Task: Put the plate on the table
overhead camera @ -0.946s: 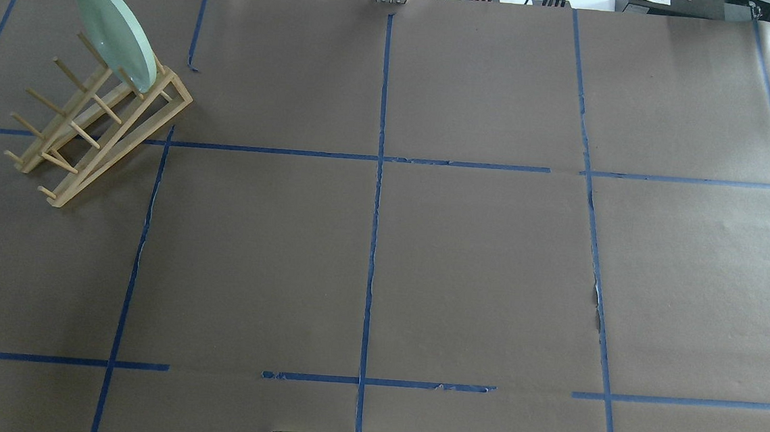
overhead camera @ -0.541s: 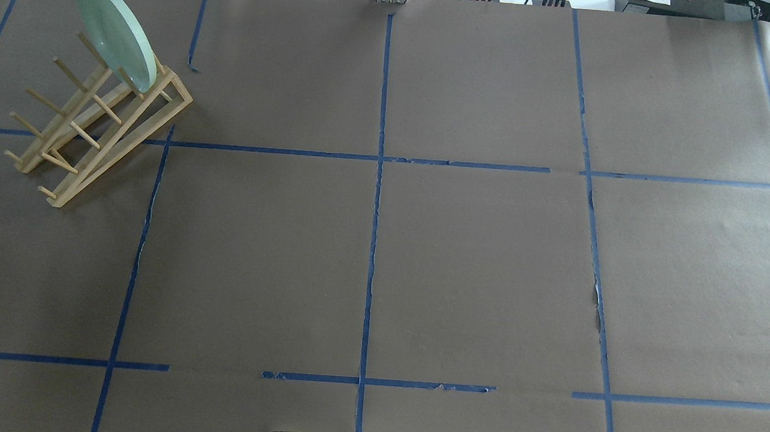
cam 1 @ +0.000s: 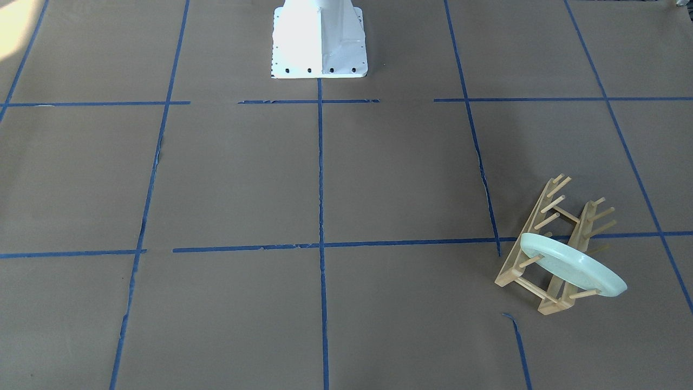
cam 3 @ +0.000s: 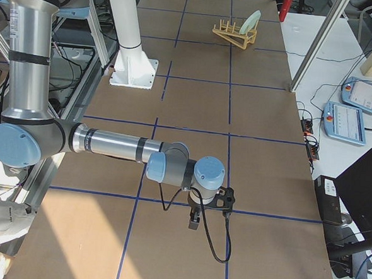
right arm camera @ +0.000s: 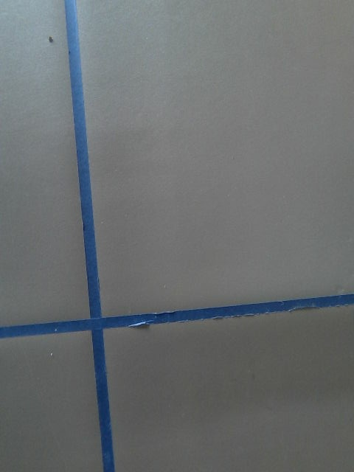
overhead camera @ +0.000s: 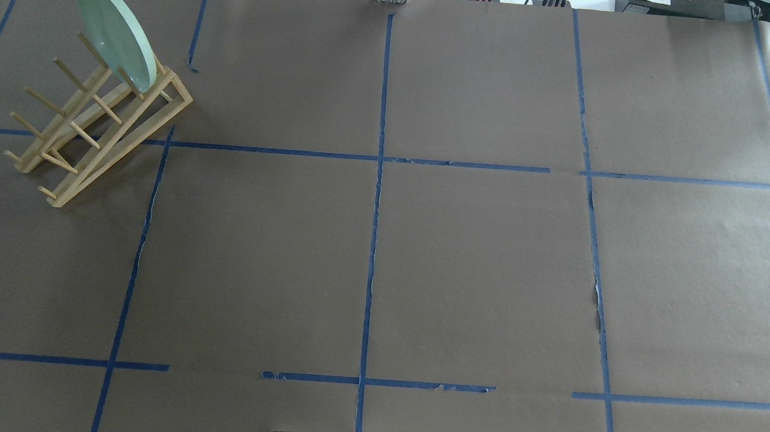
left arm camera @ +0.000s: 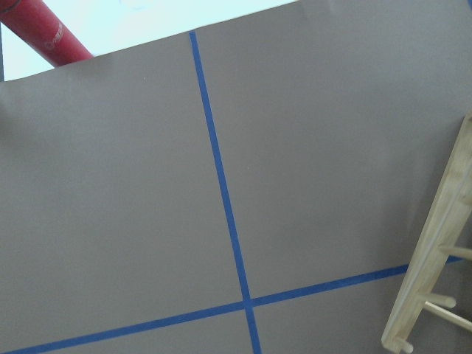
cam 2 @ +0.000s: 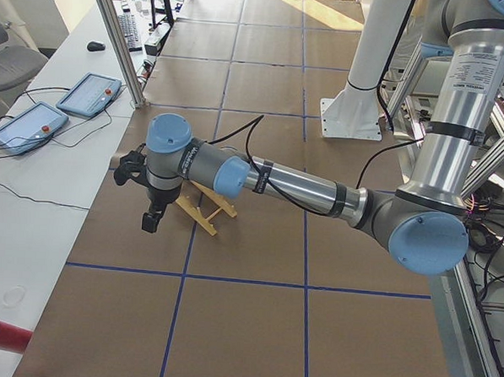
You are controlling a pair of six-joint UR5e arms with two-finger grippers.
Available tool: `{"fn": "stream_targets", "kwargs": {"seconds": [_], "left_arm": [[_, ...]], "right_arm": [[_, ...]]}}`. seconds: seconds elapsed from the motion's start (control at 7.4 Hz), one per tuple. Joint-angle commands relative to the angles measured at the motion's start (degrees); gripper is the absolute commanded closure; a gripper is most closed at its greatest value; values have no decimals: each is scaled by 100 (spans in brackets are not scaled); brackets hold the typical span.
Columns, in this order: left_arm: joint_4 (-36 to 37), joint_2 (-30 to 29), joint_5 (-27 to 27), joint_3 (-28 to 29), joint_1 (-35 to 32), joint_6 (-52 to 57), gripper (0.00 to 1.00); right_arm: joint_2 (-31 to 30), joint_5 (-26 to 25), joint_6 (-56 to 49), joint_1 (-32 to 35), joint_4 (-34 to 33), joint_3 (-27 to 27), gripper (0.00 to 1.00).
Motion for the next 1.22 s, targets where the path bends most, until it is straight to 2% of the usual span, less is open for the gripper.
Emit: {"fn": "stream_targets", "kwargs": {"seconds": [0.0, 0.14, 0.41, 0.54, 0.81, 1.08], "left_arm": [[-1559, -31, -219, 25, 556, -2967, 0], [-2322, -75, -210, 113, 951, -4280, 0], [-3615, -669, -158, 891, 1234, -7493, 0], [-4118, -820, 52, 1218, 1419, -8519, 0], [-4404, -1032, 1165, 1353, 1980, -9808, 0], [-4413, -1453, 1363, 1729, 2018, -10574, 5]], "right_arm": [[0, 0, 0, 0, 0, 4, 0], [0, 0, 0, 0, 0, 4, 0], [0, 0, 0, 0, 0, -4, 0], [0, 0, 0, 0, 0, 4, 0], [0, 0, 0, 0, 0, 4, 0], [0, 0, 0, 0, 0, 4, 0]]}}
